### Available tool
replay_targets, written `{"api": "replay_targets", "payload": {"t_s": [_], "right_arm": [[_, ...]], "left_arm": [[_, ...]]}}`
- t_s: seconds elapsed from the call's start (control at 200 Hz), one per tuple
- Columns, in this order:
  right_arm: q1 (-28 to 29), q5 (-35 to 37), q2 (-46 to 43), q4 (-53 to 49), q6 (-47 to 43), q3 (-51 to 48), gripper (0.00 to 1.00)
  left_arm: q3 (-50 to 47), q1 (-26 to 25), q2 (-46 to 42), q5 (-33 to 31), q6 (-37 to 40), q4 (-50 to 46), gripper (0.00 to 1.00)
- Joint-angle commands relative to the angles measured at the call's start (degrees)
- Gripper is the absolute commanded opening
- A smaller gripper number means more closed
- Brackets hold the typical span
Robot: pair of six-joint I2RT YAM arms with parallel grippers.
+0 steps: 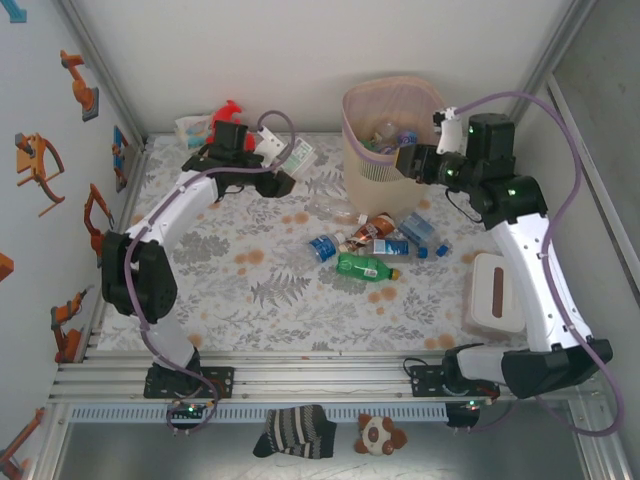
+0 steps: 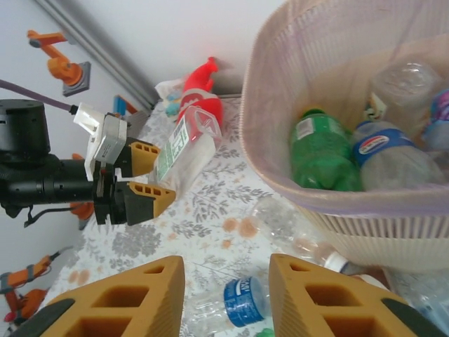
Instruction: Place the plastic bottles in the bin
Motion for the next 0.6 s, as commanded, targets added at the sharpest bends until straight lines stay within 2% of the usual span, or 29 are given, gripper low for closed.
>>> {"api": "replay_targets", "payload": {"t_s": [0.0, 0.24, 0.596], "right_arm": [[1.01, -3.86, 2.37, 2.44, 1.65, 2.19, 0.39], [2.43, -7.69, 7.68, -0.70, 1.25, 6.53, 0.54], [4.79, -14.26, 13.83, -2.15, 1.86, 8.82, 0.60]], "left_arm": [[-1.53, -3.06, -3.45, 4.57, -2.43, 2.29, 0.64], [-2.62, -8.10, -8.05, 4.78, -1.98, 2.25, 0.64], [-3.30, -12.59, -11.92, 4.96, -2.53, 3.88, 0.64]]}}
